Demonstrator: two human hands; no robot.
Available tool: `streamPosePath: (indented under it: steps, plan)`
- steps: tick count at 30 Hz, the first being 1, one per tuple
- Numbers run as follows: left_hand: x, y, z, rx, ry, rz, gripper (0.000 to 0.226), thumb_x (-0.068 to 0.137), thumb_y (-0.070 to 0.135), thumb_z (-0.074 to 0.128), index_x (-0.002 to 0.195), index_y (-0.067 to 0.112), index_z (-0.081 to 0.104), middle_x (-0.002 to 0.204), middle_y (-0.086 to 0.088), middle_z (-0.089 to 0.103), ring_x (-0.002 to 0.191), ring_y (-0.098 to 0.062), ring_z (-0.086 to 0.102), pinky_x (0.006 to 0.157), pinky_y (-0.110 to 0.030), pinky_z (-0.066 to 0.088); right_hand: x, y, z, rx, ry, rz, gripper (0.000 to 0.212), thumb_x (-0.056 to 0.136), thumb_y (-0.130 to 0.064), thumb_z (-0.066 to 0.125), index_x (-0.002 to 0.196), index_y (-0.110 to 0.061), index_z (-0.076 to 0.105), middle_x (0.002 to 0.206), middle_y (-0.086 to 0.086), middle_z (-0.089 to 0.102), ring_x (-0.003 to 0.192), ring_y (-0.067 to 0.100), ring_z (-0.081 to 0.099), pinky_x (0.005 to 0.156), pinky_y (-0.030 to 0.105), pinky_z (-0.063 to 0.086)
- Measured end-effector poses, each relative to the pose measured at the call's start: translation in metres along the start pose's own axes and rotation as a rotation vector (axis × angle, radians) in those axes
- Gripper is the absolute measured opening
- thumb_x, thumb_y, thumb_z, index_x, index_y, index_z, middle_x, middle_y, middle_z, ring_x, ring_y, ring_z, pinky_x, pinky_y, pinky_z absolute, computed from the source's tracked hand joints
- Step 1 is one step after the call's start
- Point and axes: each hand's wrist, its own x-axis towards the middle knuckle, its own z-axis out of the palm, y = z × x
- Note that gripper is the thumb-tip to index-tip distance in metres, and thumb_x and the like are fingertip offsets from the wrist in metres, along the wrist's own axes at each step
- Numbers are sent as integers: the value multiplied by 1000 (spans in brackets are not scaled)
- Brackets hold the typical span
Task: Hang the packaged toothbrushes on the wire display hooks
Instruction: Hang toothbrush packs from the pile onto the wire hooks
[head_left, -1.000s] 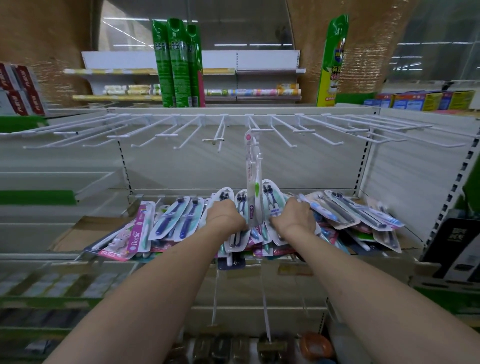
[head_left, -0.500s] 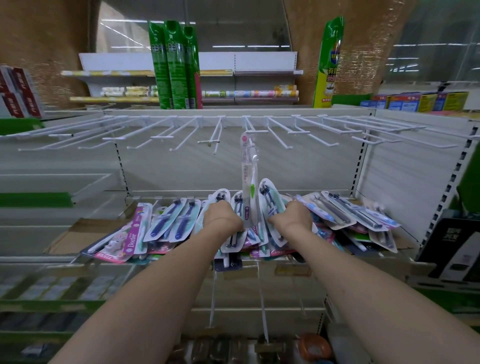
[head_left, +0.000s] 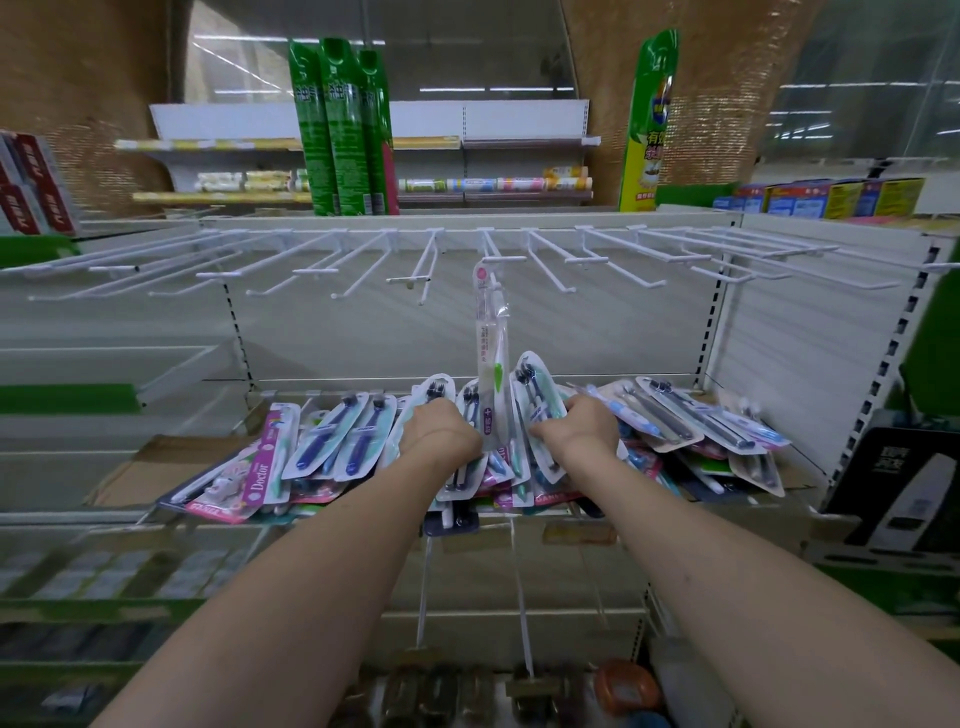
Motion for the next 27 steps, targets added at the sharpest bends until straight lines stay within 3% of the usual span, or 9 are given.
streamPosePath:
  steps: [4, 8, 13, 17, 23, 25, 27]
  plan:
    - [-5, 4, -3, 63, -43, 41, 27, 87, 18, 74, 78, 12, 49, 81, -3, 52, 73, -18, 55, 66, -30, 46, -3, -1, -2, 19, 2, 12, 21, 81, -29, 77, 93, -14, 69, 88, 7, 70, 79, 28, 67, 70, 36, 58]
    - [-9, 9, -7, 161, -125, 76, 40, 81, 28, 86, 91, 10, 51, 96, -6, 55, 87, -24, 56, 71, -30, 48, -7, -1, -3, 24, -17, 25, 22, 81, -29, 78, 96, -15, 69, 91, 6, 71, 81, 27, 68, 66, 31, 55]
    - [-12, 8, -7, 161, -145, 58, 47, 73, 33, 91, 79, 12, 49, 88, -4, 56, 88, -24, 58, 72, -31, 51, -11, 2, -5, 19, -33, 37, 18, 81, -29, 78, 88, -15, 68, 86, 7, 71, 80, 28, 68, 63, 28, 47]
    - [-18, 6, -11, 120, -136, 36, 45, 73, 30, 90, 78, 13, 49, 81, -3, 53, 88, -22, 59, 71, -31, 52, -13, 0, -5, 14, -29, 25, 24, 83, -29, 79, 77, -18, 58, 85, 6, 68, 81, 28, 67, 69, 34, 56]
    - [-28, 4, -16, 77, -125, 6, 41, 68, 26, 86, 99, 17, 61, 107, -9, 68, 103, -24, 67, 80, -31, 55, -25, -4, -7, 48, -51, 27, 27, 82, -27, 80, 78, -16, 55, 84, 7, 66, 81, 28, 66, 67, 33, 51]
    - [-30, 3, -17, 63, -125, 11, 43, 68, 24, 86, 103, 16, 63, 102, -8, 68, 101, -23, 69, 80, -32, 55, -30, -3, -9, 64, -45, 12, 24, 81, -26, 80, 78, -15, 59, 82, 9, 68, 77, 27, 67, 68, 34, 56]
    - [-33, 2, -16, 38, -131, 11, 40, 68, 24, 89, 96, 13, 62, 88, -6, 65, 86, -22, 67, 76, -32, 57, -36, -2, -10, 82, -37, 8, 22, 80, -26, 81, 81, -13, 63, 81, 9, 70, 74, 27, 68, 70, 39, 60]
